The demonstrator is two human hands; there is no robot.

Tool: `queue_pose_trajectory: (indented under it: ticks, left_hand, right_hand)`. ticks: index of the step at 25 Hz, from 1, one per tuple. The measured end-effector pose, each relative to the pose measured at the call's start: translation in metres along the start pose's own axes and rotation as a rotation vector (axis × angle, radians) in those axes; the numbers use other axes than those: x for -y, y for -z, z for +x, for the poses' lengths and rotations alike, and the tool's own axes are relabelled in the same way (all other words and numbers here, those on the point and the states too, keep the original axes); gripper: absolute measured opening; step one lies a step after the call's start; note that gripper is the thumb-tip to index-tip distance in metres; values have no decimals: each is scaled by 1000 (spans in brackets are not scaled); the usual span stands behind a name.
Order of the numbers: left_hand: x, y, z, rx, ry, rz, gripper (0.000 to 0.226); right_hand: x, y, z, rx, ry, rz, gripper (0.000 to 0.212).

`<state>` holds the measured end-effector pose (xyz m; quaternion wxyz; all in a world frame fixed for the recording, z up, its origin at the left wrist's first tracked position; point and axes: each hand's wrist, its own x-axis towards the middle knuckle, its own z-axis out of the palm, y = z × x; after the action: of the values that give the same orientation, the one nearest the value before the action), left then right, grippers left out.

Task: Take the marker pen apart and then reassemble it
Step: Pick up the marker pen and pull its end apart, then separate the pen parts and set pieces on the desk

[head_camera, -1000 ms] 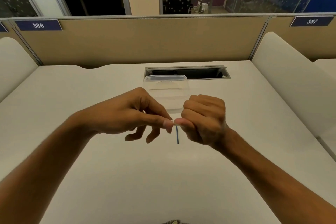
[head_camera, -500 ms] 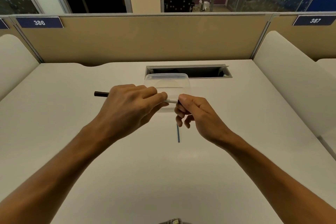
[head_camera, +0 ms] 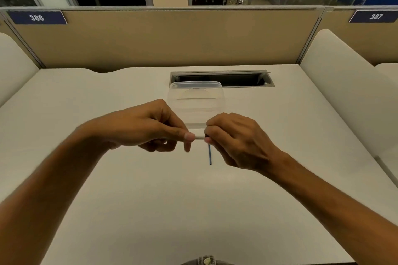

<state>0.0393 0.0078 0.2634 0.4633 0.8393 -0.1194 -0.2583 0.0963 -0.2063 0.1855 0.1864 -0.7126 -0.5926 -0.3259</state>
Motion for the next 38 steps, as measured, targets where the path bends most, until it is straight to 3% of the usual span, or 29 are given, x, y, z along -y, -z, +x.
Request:
queue_pose_trajectory:
  ticks: [3,7,11,14,18,27,30,38]
  left_hand:
    - [4,-6,6,-183,-51,54,31]
    - [13,-13,12,-457,-148,227,32]
    - [20,-19,18,-575,-155,329,28]
    - [25,-22,23,-598,-159,378,36]
    - [30,-22,28,-631,-172,478,30]
    - [33,-20,35,-695,-176,581,24]
    - [34,-23,36,-692,-169,608,24]
    - [34,-35,36,-661,-171,640,27]
  right_hand:
    - [-2,-7,-1,-10,-211,120,32]
    - [6,-16,-1,-4,-734,672,29]
    - [7,-23,-1,-7,-978,1015,39]
    - [6,-26,-2,-1,-1051,1080,42]
    - [3,-29,-1,-31,-1113,1121,36]
    - [-8,-32,-1,-194,-1146,982,4]
    - [-7,-32,-2,-231,-1149,889,12]
    - [5,-40,2,-74,-1205,727,53]
